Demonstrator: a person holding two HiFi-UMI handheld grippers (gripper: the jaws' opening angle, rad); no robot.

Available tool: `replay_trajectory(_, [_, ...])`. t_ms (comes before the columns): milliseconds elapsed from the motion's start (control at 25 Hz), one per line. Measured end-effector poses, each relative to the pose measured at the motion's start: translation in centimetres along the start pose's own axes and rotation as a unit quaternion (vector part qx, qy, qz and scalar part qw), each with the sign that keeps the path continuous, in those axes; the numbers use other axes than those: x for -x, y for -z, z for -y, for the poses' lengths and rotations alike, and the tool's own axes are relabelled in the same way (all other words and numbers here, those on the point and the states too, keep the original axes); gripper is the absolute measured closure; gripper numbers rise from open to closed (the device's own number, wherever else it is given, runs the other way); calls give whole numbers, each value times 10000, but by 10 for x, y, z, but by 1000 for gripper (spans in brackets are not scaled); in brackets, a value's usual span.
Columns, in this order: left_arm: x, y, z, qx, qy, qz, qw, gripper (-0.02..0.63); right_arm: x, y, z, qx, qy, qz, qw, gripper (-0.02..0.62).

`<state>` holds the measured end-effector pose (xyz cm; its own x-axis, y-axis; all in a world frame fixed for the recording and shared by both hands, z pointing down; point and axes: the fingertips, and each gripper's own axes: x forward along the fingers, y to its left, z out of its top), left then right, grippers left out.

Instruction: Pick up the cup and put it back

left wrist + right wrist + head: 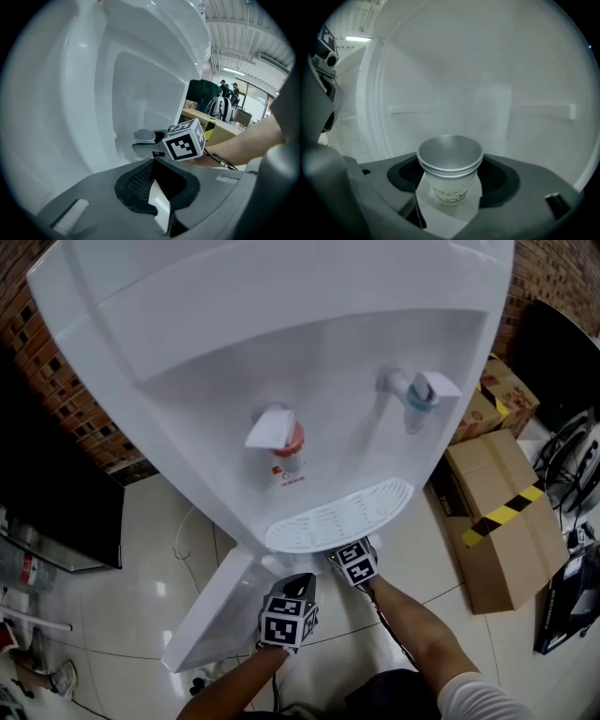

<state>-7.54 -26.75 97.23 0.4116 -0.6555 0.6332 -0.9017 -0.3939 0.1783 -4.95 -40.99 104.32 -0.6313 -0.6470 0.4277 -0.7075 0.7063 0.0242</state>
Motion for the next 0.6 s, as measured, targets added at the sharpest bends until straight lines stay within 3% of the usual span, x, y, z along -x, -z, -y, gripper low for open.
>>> replay_trajectory(160, [-2,0,1,4,25,-18,10000,604,-1,4,0,-95,-24,-29,9999,223])
replay_trajectory(320, [-5,1,4,5,71,-51,10000,604,1,7,-2,-107,-112,-155,9998,141])
replay_trajectory(600, [-6,2,0,-1,46,-56,10000,604,6,12,-5,-147,-232,-130,9995,118])
